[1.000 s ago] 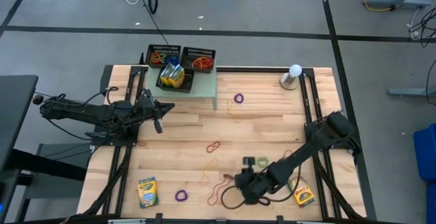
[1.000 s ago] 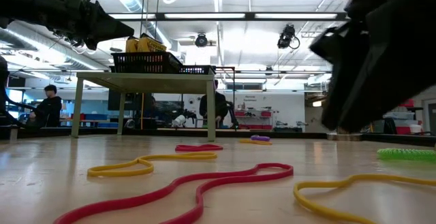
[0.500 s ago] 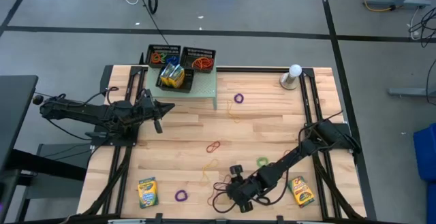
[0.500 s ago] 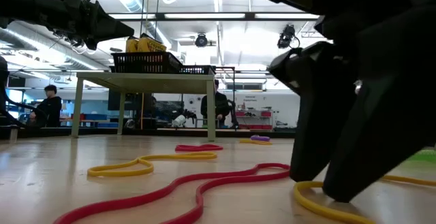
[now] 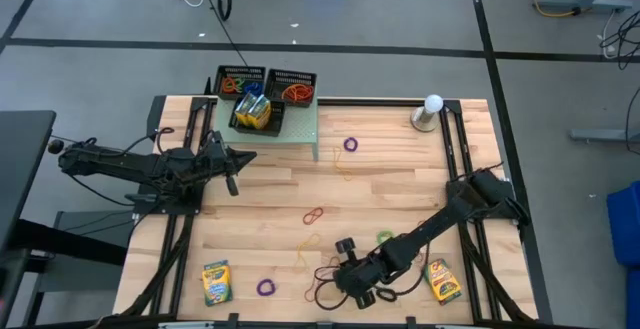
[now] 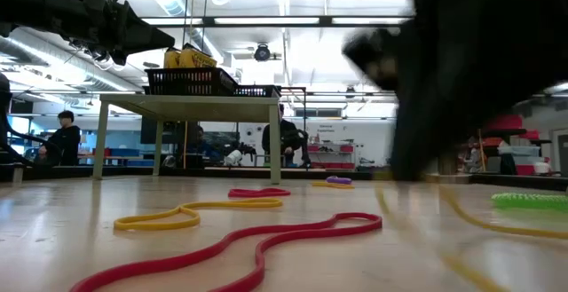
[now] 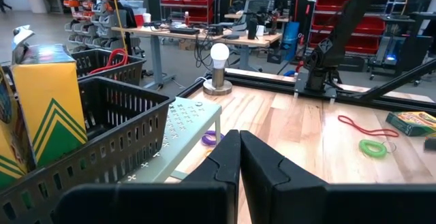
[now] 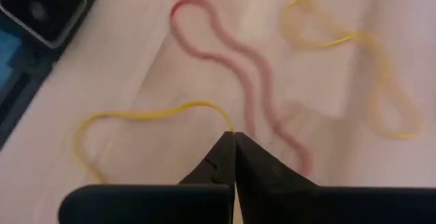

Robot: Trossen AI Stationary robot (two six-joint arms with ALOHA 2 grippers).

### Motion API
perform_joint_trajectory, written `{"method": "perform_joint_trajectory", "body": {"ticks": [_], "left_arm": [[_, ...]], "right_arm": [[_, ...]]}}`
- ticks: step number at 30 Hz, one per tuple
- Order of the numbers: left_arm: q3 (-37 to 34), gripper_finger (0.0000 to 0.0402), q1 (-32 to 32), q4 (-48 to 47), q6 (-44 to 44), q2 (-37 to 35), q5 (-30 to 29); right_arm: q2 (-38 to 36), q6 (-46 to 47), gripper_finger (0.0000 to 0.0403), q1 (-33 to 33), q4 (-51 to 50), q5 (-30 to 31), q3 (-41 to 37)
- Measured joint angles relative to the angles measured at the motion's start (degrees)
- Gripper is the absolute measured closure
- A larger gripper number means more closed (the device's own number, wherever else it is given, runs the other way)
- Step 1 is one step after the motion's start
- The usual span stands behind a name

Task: Pick & Place Office Desk Supplies
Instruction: Put the yellow rubber band into the top right black bin

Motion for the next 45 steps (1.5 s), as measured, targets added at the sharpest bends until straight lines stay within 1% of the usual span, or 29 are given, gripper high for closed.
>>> {"method": "perform_joint_trajectory", "body": {"ticks": [4,9,10,14,17,22,27,30,32,35,38,40,45], "left_arm": [[0.0,0.0388,0.0,0.0,0.0,0.0,0.0],[0.0,0.0388,0.0,0.0,0.0,0.0,0.0],[0.0,0.0388,0.0,0.0,0.0,0.0,0.0],[0.0,0.0388,0.0,0.0,0.0,0.0,0.0],[0.0,0.0388,0.0,0.0,0.0,0.0,0.0],[0.0,0.0388,0.0,0.0,0.0,0.0,0.0],[0.0,0.0388,0.0,0.0,0.0,0.0,0.0],[0.0,0.0388,0.0,0.0,0.0,0.0,0.0],[0.0,0.0388,0.0,0.0,0.0,0.0,0.0],[0.0,0.0388,0.0,0.0,0.0,0.0,0.0],[0.0,0.0388,0.0,0.0,0.0,0.0,0.0],[0.0,0.0388,0.0,0.0,0.0,0.0,0.0],[0.0,0.0388,0.0,0.0,0.0,0.0,0.0]], "right_arm": [[-5.6,-1.0,0.0397,0.0,-3.4,5.6,0.0],[-14.2,-0.9,0.04,-1.9,-5.0,16.3,0.1],[-15.6,-0.6,0.0399,-2.5,-4.9,17.3,0.1],[-19.6,-0.7,0.0399,-5.4,-5.9,16.9,0.1],[-20.7,-2.2,0.0399,-8.5,-5.3,17.0,0.1],[-20.9,-6.5,0.0399,-16.7,3.4,19.7,0.1],[-20.9,-12.9,0.0399,-25.0,13.3,19.4,0.6],[-20.5,-15.2,0.0399,-30.6,15.3,19.1,4.6],[-19.7,-16.4,0.0399,-34.3,16.8,17.8,7.4],[-17.4,-17.1,0.0399,-39.8,17.5,15.2,11.9],[-14.6,-17.0,0.0399,-44.7,18.2,14.3,16.6],[-12.2,-16.0,0.0399,-47.6,18.1,13.8,19.3],[-5.8,-11.4,0.0399,-52.7,18.9,9.3,24.6]]}}
